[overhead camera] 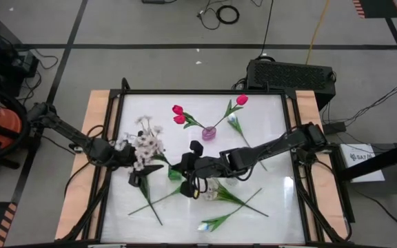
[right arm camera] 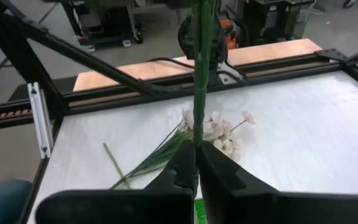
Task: Sort flowers into vase by color
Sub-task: Put the top white flowers into the green vase
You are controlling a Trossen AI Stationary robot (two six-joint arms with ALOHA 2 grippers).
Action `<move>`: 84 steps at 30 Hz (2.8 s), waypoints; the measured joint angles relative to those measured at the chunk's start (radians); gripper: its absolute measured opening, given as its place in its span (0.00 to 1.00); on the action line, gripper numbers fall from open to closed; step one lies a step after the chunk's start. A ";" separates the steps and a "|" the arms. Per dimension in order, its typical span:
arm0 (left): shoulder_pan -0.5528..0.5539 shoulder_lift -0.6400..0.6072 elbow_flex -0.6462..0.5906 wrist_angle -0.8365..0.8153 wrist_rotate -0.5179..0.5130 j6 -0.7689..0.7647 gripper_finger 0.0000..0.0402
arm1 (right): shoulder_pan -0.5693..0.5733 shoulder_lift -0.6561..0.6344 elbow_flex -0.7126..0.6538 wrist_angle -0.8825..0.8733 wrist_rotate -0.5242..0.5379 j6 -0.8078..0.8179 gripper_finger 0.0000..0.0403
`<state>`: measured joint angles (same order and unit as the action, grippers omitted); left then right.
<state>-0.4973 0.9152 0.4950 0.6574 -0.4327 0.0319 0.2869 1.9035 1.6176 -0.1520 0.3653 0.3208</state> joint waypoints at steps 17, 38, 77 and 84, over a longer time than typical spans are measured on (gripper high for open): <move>0.002 -0.039 0.000 -0.021 0.018 0.026 0.19 | -0.008 0.007 0.000 -0.031 -0.002 0.012 0.03; 0.001 -0.130 -0.038 -0.327 0.011 -0.211 0.02 | 0.062 -0.013 0.000 -0.218 -0.002 0.069 0.51; 0.013 0.104 -0.095 -0.259 -0.179 -0.178 0.14 | 0.088 -0.042 0.000 -0.245 -0.005 0.079 0.49; 0.027 0.103 -0.095 -0.419 -0.174 -0.289 0.36 | 0.093 -0.042 0.000 -0.258 -0.005 0.082 0.49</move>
<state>-0.4707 1.0183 0.4000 0.2384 -0.6064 -0.2574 0.3803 1.8618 1.6180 -0.4096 0.3599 0.4030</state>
